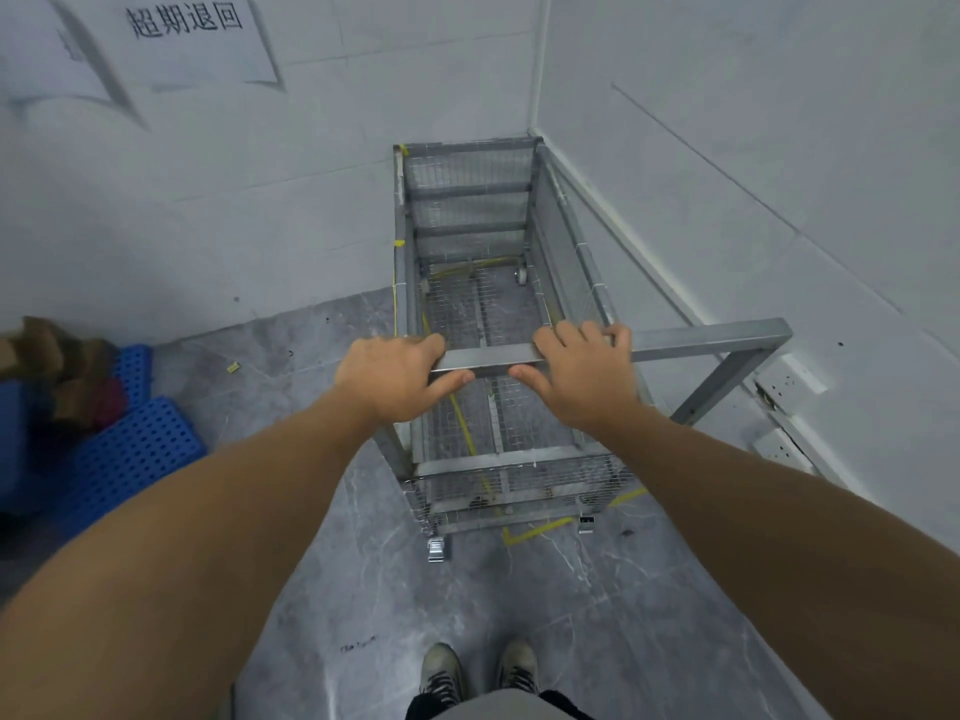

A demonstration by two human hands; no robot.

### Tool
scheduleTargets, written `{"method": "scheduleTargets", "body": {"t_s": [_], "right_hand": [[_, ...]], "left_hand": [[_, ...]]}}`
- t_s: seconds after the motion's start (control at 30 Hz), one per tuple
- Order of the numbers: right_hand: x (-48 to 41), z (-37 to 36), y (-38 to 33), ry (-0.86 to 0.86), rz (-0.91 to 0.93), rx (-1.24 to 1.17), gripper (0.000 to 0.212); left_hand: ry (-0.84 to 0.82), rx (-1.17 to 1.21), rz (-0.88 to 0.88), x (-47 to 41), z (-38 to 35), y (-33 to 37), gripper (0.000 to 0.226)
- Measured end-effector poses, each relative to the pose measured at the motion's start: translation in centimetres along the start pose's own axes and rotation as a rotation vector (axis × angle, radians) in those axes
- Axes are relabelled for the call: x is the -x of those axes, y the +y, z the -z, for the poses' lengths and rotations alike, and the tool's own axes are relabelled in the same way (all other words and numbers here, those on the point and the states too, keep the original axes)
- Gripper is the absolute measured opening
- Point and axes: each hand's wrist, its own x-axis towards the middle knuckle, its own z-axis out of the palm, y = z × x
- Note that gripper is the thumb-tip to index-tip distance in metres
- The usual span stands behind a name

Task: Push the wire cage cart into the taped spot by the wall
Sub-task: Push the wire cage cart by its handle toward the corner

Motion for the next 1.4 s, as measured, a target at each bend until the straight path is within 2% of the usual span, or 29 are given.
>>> {"method": "scheduleTargets", "body": {"t_s": [0.17, 0.63, 1.13, 1.4], "right_hand": [[0.1, -0.3, 0.1, 0.056, 0.005, -0.008, 0.053], [0.1, -0.3, 0.4, 0.080, 0.032, 0.022, 0.054], [-0.2, 0.1, 0.2, 0.005, 0.002, 0.026, 0.055], [-0.2, 0.4, 0.1, -0.013, -0.017, -0.011, 0.055]], "left_hand": [[0.037, -0.019, 0.002, 0.0, -0.1, -0.1, 0.057], [0.040, 0.005, 0.043, 0.4, 0.2, 0.8, 0.046], [0.022, -0.051, 0.058, 0.3, 0.3, 0.7, 0.054], [0.007, -0.057, 0.021, 0.2, 0.5, 0.5, 0.048]]}}
